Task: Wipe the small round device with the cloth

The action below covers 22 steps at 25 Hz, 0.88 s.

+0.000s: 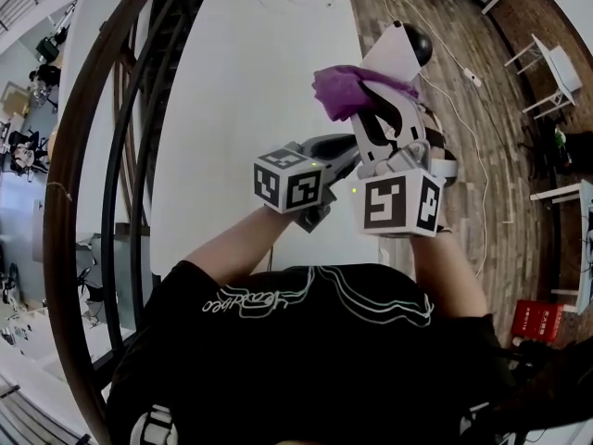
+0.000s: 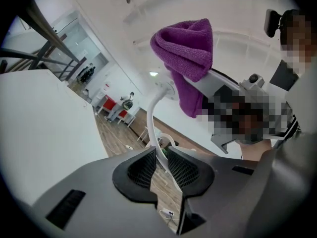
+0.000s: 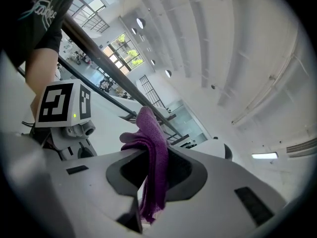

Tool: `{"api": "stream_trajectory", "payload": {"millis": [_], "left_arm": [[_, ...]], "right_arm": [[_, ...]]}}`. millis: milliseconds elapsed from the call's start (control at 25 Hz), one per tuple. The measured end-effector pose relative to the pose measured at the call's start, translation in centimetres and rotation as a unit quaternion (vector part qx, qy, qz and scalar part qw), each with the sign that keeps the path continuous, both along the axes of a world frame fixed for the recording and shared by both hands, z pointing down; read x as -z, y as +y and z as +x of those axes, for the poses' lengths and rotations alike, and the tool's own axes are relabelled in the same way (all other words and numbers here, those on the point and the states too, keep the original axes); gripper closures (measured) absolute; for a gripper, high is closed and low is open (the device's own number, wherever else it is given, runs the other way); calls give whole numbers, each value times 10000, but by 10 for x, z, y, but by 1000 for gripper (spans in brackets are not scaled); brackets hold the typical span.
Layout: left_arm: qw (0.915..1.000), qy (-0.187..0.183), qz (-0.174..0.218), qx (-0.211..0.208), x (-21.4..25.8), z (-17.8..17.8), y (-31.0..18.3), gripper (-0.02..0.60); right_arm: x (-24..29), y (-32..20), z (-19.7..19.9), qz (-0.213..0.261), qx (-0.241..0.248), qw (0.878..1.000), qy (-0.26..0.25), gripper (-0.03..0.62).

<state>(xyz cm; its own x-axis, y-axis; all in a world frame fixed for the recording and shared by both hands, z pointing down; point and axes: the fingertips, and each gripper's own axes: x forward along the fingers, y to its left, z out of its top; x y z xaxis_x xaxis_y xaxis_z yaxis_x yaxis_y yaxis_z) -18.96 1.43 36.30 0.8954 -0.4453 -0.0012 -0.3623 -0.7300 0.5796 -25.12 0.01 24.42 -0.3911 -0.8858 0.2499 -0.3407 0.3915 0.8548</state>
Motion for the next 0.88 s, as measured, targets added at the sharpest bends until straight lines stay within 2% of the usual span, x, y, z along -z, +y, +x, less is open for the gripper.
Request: {"api": "stream_trajectory", "payload": {"millis": [280, 400, 520, 640, 760, 880], "left_arm": [[9994, -152, -134, 277, 0, -17, 11, 548], [9987, -157, -174, 450, 2, -29, 13, 571], [9982, -147, -53, 573, 15, -43, 27, 572], [9972, -181, 224, 688, 34, -54, 51, 574], [9952, -354, 584, 706, 57, -46, 85, 574], [9922, -534, 929, 629, 82, -21, 129, 574]], "right_arm": [[-5, 14, 0, -795, 350, 9928, -819, 527], [-4, 18, 5, -1096, 511, 9844, -1279, 527], [1, 35, 7, -1412, 712, 9711, -1789, 527], [8, 59, 16, -1733, 922, 9519, -2354, 527], [16, 88, 42, -2142, 1142, 9220, -3017, 527], [24, 125, 79, -2503, 1350, 8915, -3525, 526]]}}
